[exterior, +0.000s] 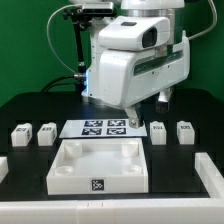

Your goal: Assemble one leg

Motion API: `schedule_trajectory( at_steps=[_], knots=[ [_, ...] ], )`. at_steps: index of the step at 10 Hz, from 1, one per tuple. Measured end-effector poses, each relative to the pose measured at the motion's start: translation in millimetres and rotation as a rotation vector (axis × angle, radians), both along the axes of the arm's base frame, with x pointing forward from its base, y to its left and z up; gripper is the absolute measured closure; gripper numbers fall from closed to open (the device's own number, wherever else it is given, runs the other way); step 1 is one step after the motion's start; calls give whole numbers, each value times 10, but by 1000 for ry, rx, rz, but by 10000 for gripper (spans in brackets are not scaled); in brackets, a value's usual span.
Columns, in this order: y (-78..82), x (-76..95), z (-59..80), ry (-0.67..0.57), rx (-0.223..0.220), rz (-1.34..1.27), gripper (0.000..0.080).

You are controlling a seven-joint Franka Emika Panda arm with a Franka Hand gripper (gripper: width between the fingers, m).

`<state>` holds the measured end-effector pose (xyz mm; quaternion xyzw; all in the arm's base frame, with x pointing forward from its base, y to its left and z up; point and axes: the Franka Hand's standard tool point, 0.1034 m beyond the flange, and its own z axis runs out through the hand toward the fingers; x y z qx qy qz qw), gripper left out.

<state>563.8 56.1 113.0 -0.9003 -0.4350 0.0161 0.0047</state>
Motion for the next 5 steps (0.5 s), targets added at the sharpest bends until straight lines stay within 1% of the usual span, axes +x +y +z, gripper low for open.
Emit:
schedule_trajectory(
  at_steps=[5],
  knots=[
    [-1,-1,-2,0,0,16,150]
  ],
)
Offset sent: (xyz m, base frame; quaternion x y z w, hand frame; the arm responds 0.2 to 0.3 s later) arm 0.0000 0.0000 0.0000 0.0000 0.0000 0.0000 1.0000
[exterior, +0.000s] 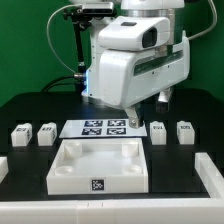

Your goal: Assemble one leg

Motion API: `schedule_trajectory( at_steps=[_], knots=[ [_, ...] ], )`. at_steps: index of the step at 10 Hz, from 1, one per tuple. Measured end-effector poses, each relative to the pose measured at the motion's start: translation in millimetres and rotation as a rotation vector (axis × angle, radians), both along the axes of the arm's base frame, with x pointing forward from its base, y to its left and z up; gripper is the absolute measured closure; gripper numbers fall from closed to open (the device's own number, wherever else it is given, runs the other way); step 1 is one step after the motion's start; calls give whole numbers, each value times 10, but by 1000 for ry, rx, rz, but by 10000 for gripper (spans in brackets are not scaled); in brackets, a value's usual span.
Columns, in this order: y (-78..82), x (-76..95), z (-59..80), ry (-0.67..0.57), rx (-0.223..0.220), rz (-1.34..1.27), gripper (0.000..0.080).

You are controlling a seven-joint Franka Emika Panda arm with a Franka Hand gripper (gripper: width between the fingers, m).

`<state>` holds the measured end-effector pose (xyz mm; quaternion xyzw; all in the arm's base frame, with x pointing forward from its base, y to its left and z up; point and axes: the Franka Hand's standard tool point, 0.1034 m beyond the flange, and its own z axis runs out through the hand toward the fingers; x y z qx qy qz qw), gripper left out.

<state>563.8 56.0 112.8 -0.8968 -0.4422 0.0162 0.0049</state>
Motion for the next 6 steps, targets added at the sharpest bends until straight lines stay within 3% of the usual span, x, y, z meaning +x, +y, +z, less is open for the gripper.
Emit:
schedule_trajectory(
  at_steps=[2,4,6],
  knots=[
    [-26,-29,-16,-12,3,44,150],
    [-286,-532,-238,-11,9,262,150],
    [-584,-894,-551,3,29,488,150]
  ],
)
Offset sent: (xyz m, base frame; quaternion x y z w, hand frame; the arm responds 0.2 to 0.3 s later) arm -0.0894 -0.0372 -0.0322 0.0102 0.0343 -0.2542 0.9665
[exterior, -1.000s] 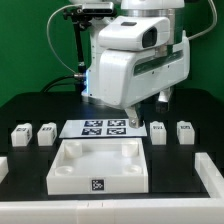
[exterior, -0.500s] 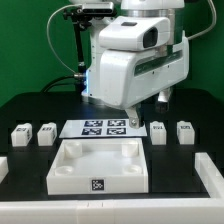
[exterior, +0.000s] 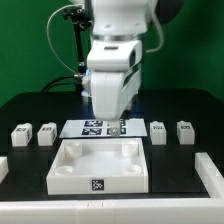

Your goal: Assemble one leg

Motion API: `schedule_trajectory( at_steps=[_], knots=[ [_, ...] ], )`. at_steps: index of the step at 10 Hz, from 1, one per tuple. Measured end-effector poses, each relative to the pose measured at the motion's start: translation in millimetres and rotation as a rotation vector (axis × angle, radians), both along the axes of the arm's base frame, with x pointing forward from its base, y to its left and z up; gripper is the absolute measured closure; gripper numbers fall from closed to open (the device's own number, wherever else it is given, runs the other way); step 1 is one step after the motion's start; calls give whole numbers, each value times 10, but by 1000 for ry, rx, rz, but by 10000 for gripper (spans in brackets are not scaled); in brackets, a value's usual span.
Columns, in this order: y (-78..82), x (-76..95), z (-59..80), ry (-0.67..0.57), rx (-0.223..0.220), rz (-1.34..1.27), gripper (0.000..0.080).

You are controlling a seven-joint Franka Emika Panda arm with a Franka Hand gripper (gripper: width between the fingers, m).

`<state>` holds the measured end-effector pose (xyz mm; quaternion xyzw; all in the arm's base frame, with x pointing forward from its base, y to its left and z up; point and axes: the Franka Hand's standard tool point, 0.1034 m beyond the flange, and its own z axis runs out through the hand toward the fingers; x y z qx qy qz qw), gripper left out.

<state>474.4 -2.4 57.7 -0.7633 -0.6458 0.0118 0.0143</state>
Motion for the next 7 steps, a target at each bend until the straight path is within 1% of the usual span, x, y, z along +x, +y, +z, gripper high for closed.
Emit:
schedule_trajectory(
  at_steps=[2,3,4,5,7],
  knots=[
    [-189,-146,-288,-1,25,253,150],
    [-215,-199,-404,9,33,245,150],
    [-201,-246,-476,24,37,232,150],
    [-195,-267,-506,30,38,214,150],
    [-202,-274,-514,33,37,186,150]
  ],
)
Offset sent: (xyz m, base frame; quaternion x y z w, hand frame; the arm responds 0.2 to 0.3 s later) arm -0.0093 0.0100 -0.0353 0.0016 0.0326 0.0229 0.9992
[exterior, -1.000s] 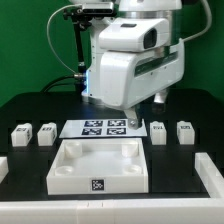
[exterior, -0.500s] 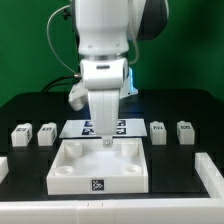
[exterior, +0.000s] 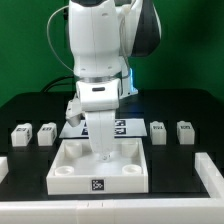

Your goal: Assemble one leg

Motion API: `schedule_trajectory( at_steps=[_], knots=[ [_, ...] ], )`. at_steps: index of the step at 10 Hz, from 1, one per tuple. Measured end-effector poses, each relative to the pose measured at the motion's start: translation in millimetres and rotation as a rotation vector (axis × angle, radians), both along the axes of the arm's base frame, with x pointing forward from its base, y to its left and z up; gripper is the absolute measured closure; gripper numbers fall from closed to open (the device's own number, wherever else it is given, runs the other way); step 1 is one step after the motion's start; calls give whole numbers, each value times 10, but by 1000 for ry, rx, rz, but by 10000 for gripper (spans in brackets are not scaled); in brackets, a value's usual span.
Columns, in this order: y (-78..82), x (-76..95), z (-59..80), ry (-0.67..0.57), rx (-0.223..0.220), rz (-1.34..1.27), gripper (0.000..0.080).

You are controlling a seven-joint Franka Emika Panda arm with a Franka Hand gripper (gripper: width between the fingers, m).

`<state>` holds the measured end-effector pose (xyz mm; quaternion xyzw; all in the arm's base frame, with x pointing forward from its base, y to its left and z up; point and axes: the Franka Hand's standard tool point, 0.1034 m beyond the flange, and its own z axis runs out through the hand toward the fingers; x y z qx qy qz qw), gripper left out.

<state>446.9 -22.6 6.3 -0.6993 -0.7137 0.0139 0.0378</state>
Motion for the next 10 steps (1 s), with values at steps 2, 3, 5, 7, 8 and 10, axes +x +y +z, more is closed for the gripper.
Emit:
schedule_trajectory(
  at_steps=[2,3,5,7,8,10],
  knots=[
    [-4,-3,-3,1,0,-1,424],
    [-6,-4,-5,1,0,-1,563],
    [-8,-5,-6,1,0,-2,697],
    [-13,15,3,-7,-1,-3,745],
    [-13,15,3,-7,-1,-3,745],
    [-14,16,4,-8,-1,-3,745]
  ],
)
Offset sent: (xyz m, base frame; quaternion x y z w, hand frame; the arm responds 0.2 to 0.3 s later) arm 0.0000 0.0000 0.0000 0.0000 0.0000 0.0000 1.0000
